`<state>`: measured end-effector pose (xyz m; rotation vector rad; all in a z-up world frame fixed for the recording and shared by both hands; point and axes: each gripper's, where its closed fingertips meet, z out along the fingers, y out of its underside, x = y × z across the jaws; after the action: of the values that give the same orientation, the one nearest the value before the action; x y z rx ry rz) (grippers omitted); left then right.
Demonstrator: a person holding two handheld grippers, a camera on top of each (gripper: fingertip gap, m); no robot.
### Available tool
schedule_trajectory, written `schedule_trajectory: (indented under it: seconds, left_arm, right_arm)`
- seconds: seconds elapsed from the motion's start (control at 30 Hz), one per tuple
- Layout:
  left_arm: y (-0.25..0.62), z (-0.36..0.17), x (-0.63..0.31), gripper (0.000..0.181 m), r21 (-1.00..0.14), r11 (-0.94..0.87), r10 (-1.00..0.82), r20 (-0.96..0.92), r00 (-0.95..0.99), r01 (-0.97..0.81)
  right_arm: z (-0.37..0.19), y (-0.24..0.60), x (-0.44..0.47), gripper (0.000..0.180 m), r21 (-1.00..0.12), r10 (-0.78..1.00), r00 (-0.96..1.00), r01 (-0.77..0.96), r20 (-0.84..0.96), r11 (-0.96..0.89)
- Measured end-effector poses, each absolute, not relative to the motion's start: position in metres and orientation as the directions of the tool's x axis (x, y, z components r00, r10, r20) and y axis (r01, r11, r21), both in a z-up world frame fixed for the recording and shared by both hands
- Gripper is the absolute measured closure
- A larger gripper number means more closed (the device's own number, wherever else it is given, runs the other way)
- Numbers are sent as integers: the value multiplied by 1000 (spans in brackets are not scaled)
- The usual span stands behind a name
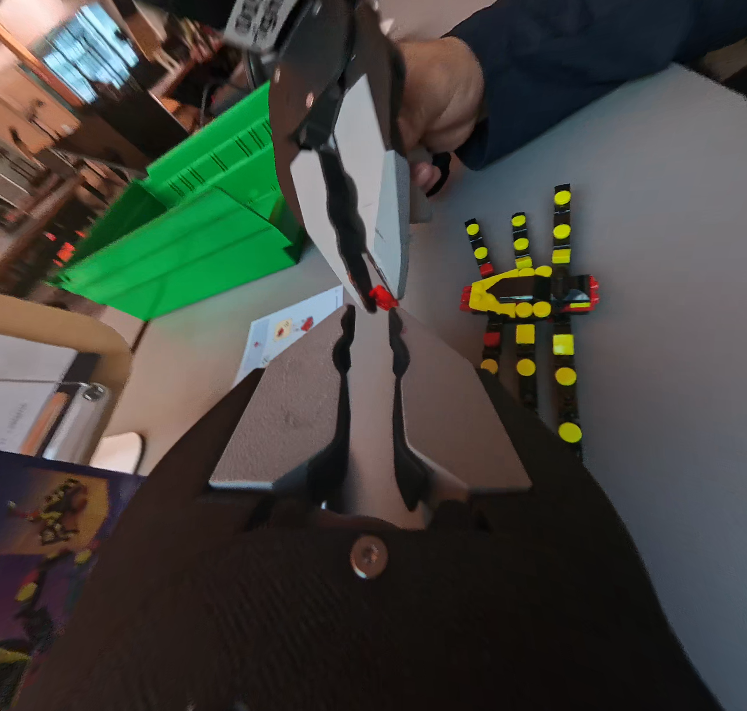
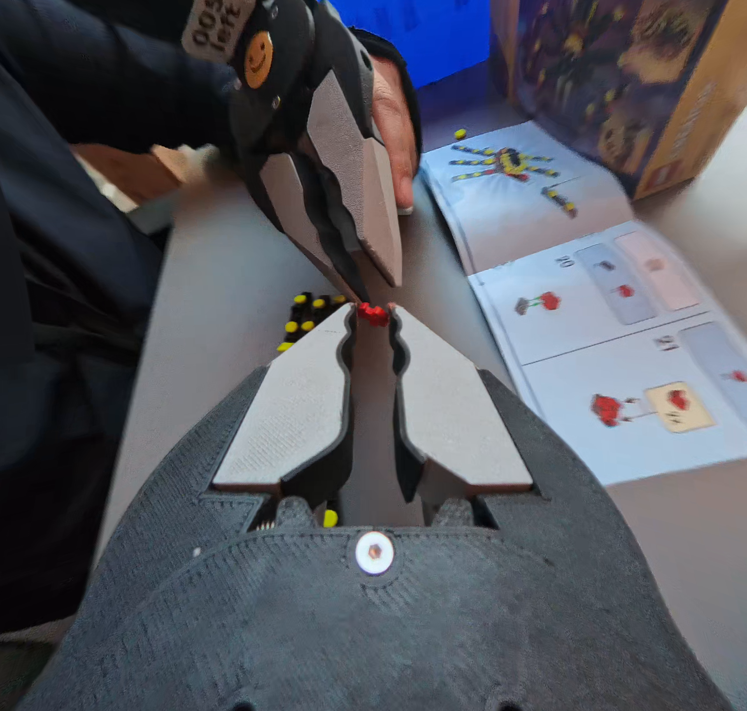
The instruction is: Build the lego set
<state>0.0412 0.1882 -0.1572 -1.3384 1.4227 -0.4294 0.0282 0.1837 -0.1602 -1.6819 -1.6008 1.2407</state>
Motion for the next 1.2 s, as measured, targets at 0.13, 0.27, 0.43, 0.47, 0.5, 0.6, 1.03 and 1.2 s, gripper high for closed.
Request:
schedule_trajectory:
  seconds: [0.13,0.27,0.43,0.47,0.5,0.6,1.03,1.2]
  left_arm:
    - [193,-162,34,161,-862,99,-934,-253,251,-498]
    - [182,-150,39,161,-914,8,-968,-110,227,-406]
    - [165,-123,47,160,-967,-93,-985,55,160,-236]
    - [163,-116,47,160,-972,-129,-985,102,143,-196]
    - [161,-110,47,160,-973,-167,-981,149,123,-158]
    - [158,-94,44,160,-956,-289,-957,285,61,-54]
    - [139,-84,45,163,-909,-417,-905,418,-86,-29]
    - [136,-92,48,161,-934,-347,-935,352,-53,-79]
  right_arm:
    - [-139,189,31,167,-900,987,-59,405,150,161]
    - [-108,182,35,168,-837,864,16,259,503,482]
    - [-80,159,37,167,-803,803,-6,19,596,596]
    - [-76,157,38,168,-798,798,-5,-18,603,603]
    - [-75,157,38,168,-802,802,-10,-33,597,596]
    - [-71,155,40,168,-819,820,-27,-83,572,568]
    - [-64,144,42,168,-832,836,-77,-178,544,525]
    - [-65,143,42,168,-843,845,-95,-186,526,504]
